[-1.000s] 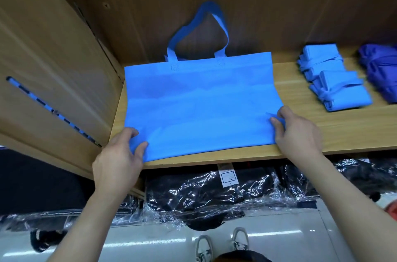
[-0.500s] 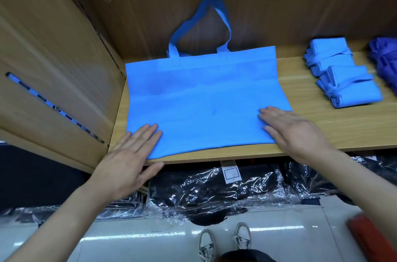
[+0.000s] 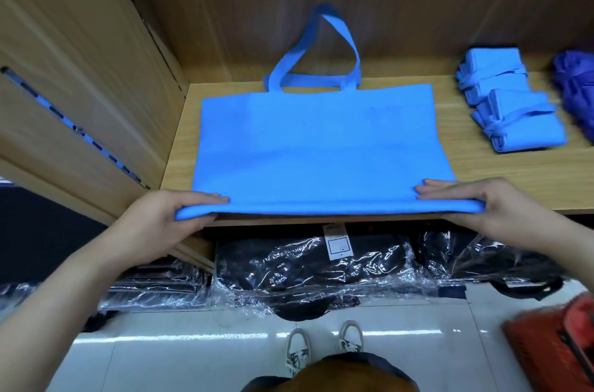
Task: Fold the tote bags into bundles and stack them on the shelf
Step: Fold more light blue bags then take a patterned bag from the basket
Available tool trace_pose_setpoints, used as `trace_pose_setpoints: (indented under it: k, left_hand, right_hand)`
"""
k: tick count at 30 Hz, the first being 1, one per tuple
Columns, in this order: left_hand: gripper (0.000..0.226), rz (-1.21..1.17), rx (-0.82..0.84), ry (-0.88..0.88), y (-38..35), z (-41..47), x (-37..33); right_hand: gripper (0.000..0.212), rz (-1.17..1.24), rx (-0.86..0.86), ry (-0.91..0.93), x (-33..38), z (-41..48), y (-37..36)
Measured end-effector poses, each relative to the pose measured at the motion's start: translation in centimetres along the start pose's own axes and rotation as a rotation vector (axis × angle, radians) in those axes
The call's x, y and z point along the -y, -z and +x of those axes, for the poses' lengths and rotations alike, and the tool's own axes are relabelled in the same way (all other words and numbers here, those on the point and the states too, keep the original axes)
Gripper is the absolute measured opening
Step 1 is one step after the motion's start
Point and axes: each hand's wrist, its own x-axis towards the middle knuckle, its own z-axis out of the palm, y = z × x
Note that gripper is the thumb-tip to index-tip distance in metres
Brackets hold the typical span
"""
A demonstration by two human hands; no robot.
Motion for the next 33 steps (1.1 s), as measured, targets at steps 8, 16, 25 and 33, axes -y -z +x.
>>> trace_pose_setpoints:
  k: [8, 16, 25, 33]
  left_hand:
    - [0.007, -0.359, -0.425, 0.236, -2.8, 1.3, -0.5]
    - [0.047, 0.100, -0.576, 0.295, -4.2, 3.1, -1.6]
    - [0.045, 0.244, -0.636, 0.421, -4.9, 3.2, -2.2]
    - [0.038, 0.431, -0.615, -0.172, -4.9, 3.5, 0.7]
  right_hand:
    - [0.008, 0.399, -0.402, -0.243, 0.2, 0.9, -0.3]
    - [0.034, -0.153, -0.747, -0.406, 0.2, 4.0, -3.1]
    - [0.038, -0.435, -0.708, -0.557, 2.0, 4.5, -4.2]
    - [0.030, -0.601, -0.779, -0.187, 1.2, 4.6, -4.5]
